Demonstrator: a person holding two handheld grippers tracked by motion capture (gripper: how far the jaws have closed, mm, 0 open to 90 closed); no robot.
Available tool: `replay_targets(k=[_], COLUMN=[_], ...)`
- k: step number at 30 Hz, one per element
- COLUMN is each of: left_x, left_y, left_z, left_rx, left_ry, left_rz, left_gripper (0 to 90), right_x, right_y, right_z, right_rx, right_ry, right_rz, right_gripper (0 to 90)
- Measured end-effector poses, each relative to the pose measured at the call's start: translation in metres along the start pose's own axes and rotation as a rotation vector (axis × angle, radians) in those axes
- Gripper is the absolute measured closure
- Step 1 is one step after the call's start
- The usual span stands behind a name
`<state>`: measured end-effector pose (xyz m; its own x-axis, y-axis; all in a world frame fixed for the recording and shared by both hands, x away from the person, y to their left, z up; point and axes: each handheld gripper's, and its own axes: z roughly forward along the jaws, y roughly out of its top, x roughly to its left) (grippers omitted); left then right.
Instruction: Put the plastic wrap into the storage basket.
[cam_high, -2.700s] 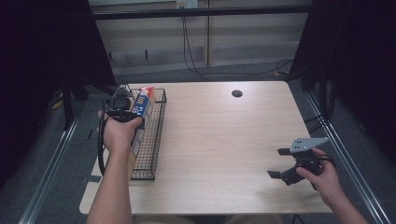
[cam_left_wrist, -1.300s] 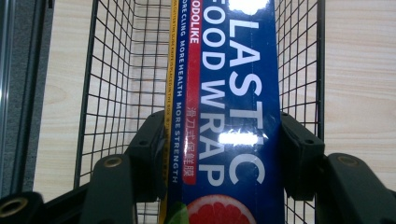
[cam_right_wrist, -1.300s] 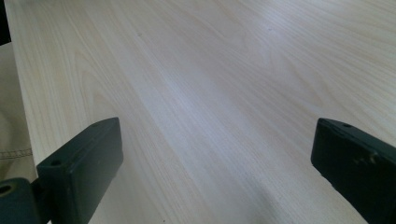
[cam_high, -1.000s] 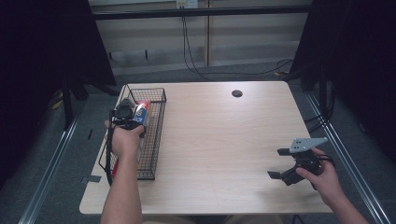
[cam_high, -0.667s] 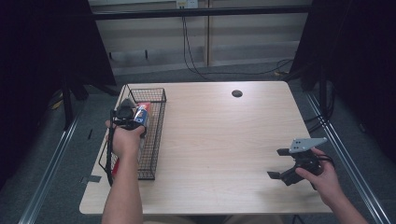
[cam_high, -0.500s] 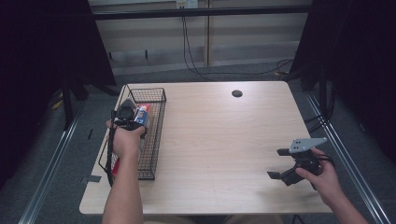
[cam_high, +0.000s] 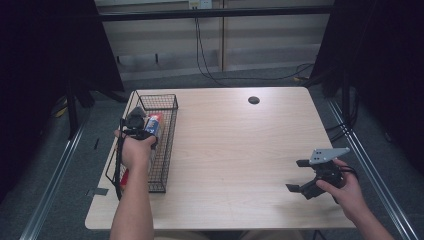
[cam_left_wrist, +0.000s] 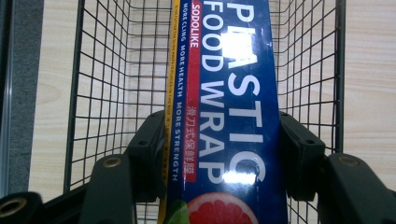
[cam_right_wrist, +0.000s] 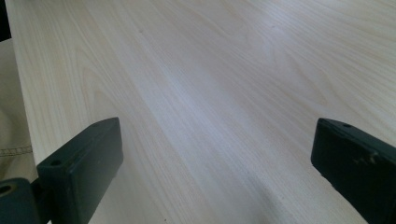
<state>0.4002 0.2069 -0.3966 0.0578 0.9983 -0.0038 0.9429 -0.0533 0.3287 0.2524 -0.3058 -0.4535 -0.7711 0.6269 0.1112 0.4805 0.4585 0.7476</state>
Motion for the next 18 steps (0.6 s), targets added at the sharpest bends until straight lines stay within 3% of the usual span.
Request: replay_targets(k=[3,6,18], left_x=[-0.0016,0.0003,0.0003], left_y=[-0.0006,0.0000,0.0000], left_z=[0.0010,0.0011,0.0018], left_rx=[-0.001,-0.003,0.000], left_ry=[-0.005,0.000,0.002], left_rz=[-0.019,0.000,-0.009], left_gripper=[42.9,42.9,41.7], right_x=[-0.0001,-0.0001,0.0006], right_y=[0.0000,0.0000,-0.0001], right_z=[0.0000,-0.0002,0.0002], right_rx=[-0.001,0.000,0.003], right_ry=[-0.002,-0.002,0.001], right_rz=[0.000,0.001,0.001], right_gripper=[1.9,1.9,2.0])
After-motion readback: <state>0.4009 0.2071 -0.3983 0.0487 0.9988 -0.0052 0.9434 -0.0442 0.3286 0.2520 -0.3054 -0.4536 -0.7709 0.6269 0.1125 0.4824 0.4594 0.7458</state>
